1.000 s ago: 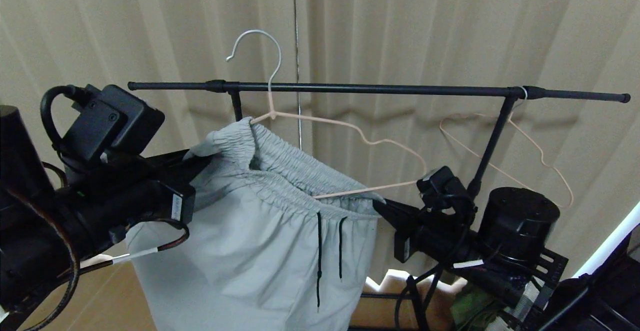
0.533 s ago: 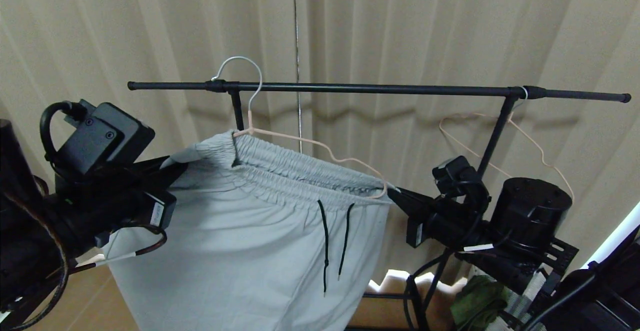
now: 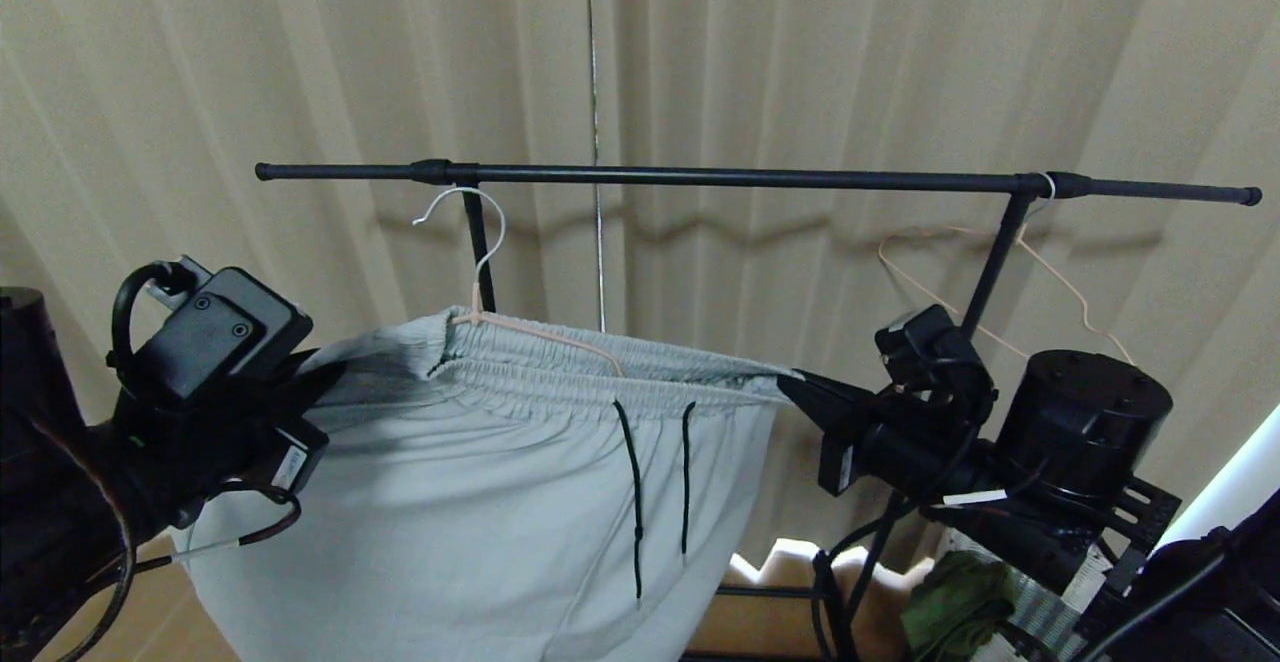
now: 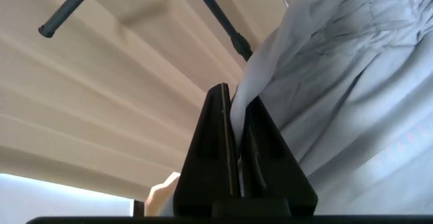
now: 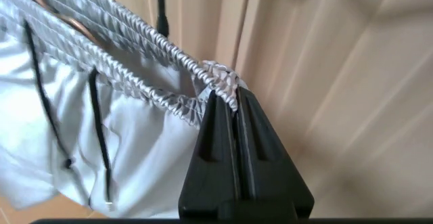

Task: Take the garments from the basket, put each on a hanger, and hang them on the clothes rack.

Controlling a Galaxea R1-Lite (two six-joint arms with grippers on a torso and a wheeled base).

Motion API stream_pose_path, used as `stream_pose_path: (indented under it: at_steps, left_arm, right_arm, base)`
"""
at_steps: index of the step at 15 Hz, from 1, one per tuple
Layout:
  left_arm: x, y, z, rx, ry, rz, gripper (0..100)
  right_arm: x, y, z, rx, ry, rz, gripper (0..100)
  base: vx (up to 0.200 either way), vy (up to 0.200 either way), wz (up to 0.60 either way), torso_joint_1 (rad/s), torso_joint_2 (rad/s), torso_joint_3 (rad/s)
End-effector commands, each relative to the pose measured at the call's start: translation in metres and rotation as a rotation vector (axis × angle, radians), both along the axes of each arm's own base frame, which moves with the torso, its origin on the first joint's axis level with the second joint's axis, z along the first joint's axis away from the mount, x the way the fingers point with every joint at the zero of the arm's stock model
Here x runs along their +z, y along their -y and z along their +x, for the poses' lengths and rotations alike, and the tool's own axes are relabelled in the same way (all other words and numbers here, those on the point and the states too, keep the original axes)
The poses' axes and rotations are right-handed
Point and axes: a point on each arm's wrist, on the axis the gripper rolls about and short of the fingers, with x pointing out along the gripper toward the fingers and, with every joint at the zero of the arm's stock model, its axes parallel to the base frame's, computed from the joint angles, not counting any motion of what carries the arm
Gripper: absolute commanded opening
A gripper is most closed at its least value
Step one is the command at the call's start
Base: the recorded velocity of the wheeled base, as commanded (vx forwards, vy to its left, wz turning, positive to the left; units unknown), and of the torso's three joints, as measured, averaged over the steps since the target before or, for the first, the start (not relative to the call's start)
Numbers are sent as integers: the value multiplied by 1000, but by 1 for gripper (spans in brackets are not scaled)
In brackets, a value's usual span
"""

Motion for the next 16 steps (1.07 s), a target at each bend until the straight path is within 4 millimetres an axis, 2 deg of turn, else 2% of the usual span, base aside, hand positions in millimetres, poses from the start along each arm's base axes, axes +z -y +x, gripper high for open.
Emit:
stream_pose_path:
  at_steps: [1,3,5,8,13,14,16]
  left_arm:
    - [-2,2,4,0,-9,-1,0]
    - [-1,4,10,7,15,-32,0]
    - [-5,20,14,-11,18,-156,0]
    - [-9,30,19,40,19,-218,0]
    - [-12,39,28,7,118,-261,0]
    - [-12,40,27,-1,127,-264,0]
    - [-11,40,27,-2,136,-267,0]
  right_arm:
    - [10,-15,-20,87,0,1,0]
    - [18,-25,-36,150,2,1,0]
    - [19,-32,-44,188,3,2,0]
    - [21,-33,-45,191,6,3,0]
    - [28,-27,-51,197,16,-24,0]
    - [26,-26,-53,199,6,-51,100]
    - [29,-23,-56,200,5,-61,100]
  base:
    - [0,0,0,0,0,0]
    - [0,0,0,0,0,0]
    - [0,0,0,0,0,0]
    - [0,0,0,0,0,0]
    - [0,0,0,0,0,0]
    - [0,0,0,0,0,0]
    - [0,0,0,0,0,0]
